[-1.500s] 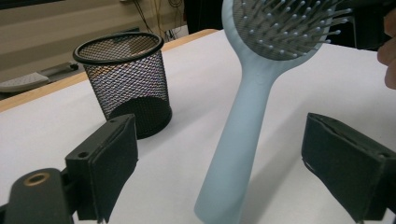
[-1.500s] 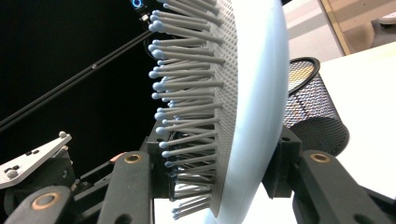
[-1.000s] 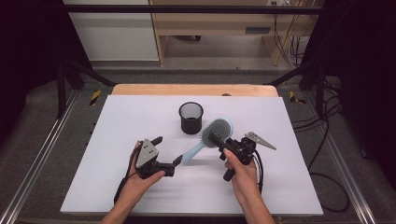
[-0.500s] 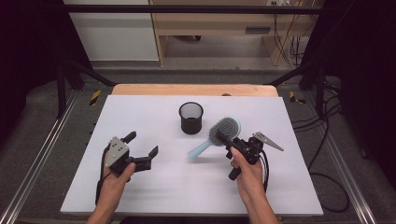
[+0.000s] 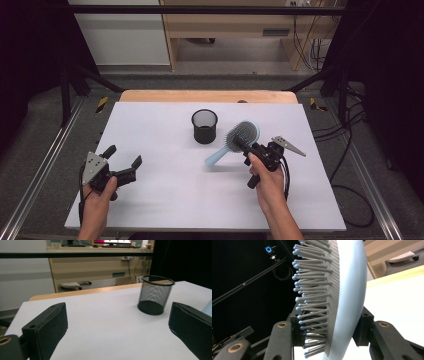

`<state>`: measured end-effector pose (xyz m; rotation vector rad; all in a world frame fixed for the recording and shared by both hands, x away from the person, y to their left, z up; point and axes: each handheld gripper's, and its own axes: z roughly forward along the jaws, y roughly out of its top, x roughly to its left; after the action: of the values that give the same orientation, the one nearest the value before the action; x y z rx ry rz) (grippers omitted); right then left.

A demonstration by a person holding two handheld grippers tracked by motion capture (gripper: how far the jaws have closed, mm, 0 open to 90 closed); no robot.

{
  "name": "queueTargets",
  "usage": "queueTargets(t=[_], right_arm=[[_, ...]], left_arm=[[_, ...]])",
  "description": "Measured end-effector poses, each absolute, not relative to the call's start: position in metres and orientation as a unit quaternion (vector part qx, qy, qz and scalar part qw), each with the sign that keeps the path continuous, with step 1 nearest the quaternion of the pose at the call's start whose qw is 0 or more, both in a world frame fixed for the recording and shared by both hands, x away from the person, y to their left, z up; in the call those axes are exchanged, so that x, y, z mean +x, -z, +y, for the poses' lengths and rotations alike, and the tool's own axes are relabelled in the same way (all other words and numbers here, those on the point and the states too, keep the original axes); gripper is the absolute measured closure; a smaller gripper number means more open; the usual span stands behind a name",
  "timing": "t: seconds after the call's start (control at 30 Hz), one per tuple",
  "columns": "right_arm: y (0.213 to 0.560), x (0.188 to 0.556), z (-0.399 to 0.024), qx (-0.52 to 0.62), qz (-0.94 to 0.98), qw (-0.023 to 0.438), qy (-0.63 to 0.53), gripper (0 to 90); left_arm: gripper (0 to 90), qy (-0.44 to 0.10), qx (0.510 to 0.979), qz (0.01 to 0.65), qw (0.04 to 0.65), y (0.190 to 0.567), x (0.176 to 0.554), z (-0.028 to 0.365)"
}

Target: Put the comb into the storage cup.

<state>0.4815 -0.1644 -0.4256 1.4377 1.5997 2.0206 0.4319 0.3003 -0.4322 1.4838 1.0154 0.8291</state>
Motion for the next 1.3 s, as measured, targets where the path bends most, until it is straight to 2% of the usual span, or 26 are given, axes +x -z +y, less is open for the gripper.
queueTargets(t=[0.4, 0.7, 1.3], right_arm=[[0.408, 0.499, -0.17, 0.5, 0.534, 0.116, -0.672, 54.1], [0.401, 0.504, -0.169, 0.501, 0.538, 0.111, -0.669, 54.1], [0.364, 0.506, -0.169, 0.485, 0.549, 0.118, -0.671, 54.0]], left_arm=[[3.7, -0.336, 0.626, 0.437, 0.552, 0.439, 0.439, 0.314], [3.6, -0.332, 0.632, 0.431, 0.551, 0.441, 0.439, 0.311], [2.6, -0.327, 0.637, 0.428, 0.551, 0.443, 0.439, 0.31]])
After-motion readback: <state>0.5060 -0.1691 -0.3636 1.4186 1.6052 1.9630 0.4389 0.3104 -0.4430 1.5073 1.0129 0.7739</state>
